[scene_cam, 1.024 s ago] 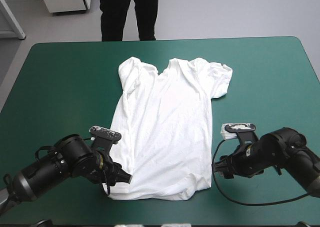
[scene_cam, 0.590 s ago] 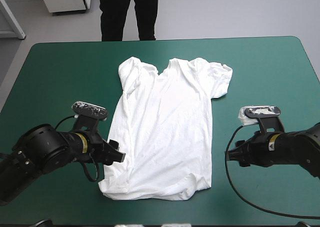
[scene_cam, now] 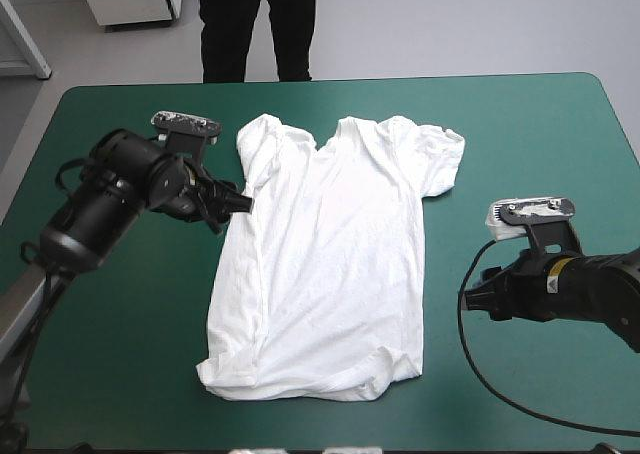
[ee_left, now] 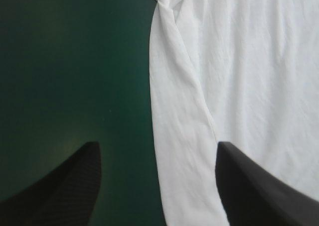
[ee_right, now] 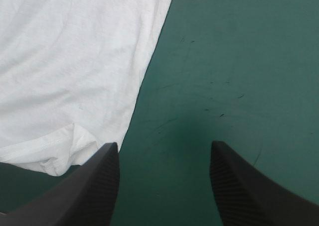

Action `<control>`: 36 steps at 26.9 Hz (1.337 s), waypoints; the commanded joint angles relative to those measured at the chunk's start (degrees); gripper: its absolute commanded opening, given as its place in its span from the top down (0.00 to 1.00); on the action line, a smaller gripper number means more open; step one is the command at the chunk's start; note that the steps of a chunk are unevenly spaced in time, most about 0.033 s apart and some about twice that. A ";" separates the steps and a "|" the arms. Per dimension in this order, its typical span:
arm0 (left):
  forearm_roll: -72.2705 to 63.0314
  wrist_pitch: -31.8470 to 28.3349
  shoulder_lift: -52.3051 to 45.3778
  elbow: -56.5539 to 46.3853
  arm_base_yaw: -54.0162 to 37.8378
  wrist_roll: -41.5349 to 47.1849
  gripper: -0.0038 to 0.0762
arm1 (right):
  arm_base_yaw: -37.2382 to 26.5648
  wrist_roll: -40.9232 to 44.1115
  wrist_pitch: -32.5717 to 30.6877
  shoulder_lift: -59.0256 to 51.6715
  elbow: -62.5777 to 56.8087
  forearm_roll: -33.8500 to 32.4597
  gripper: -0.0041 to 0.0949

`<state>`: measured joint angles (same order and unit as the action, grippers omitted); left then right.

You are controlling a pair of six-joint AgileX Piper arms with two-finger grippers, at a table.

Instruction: Fold the cloth

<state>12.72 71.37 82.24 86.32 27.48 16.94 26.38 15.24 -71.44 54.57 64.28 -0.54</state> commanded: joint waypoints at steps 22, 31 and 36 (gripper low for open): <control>-12.18 -1.65 30.69 13.94 -12.14 -9.43 0.36 | 0.04 -0.37 5.20 6.52 1.90 -1.57 0.47; -16.52 -6.16 34.80 14.07 -14.03 -12.39 0.36 | 0.04 -0.46 7.24 8.44 1.99 -1.98 0.47; -16.67 -5.77 37.37 14.07 -14.03 -12.39 0.49 | 0.04 -1.70 7.83 10.63 2.41 -2.13 0.47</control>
<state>-2.24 67.99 120.09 99.57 13.41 4.70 26.38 14.70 -66.22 65.09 64.45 -1.87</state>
